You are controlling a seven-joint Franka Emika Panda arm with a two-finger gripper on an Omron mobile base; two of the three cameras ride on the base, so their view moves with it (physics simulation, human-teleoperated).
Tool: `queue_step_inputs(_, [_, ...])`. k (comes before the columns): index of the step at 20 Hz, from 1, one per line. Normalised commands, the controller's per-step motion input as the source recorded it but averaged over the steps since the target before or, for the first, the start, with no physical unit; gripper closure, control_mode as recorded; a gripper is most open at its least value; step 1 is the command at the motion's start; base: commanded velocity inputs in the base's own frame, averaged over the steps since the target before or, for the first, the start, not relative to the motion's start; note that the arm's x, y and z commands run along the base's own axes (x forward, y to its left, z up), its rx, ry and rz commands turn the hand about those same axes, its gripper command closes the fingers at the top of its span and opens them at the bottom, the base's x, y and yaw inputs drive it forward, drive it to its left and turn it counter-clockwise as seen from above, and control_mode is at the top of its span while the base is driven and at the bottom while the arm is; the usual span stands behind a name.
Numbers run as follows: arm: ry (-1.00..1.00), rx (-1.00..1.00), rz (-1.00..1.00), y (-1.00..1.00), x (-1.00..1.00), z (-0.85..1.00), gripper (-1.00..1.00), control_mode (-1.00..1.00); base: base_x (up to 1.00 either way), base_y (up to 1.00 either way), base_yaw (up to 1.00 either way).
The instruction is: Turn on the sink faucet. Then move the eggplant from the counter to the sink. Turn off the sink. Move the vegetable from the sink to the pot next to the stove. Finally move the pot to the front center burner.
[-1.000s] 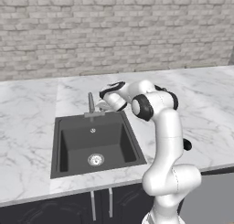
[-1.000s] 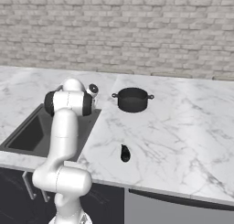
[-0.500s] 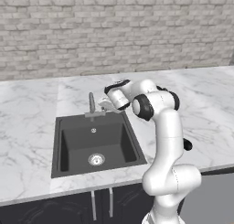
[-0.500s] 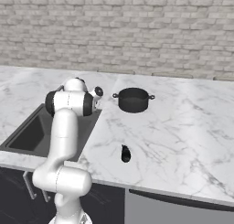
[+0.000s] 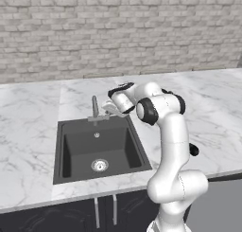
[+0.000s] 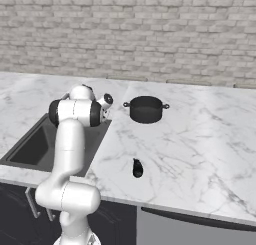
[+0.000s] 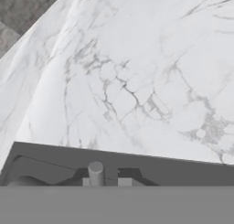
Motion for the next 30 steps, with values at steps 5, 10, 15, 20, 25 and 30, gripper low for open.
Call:
queue_step_inputs(5, [0.17, 0.03, 0.0, -0.28, 0.0, -0.87, 1.0, -1.0, 0.0, 0.0, 0.0])
queue_step_inputs(10, [0.08, 0.11, 0.0, -0.5, 0.0, -0.9, 1.0, -1.0, 0.0, 0.0, 0.0])
queue_step_inputs(15, [0.0, 0.17, 0.0, -0.64, -0.14, -0.85, 1.0, -1.0, 0.0, 0.0, 0.0])
queue_step_inputs(20, [0.0, 0.16, 0.0, -0.72, -0.24, -0.92, 1.0, -1.0, 0.0, 0.0, 0.0])
queue_step_inputs(25, [0.01, 0.03, 0.0, -0.48, -0.17, -1.0, 1.0, -1.0, 0.0, 0.0, 0.0])
queue_step_inputs(30, [0.01, 0.0, 0.0, -0.53, -0.18, -1.0, 1.0, -1.0, 0.0, 0.0, 0.0])
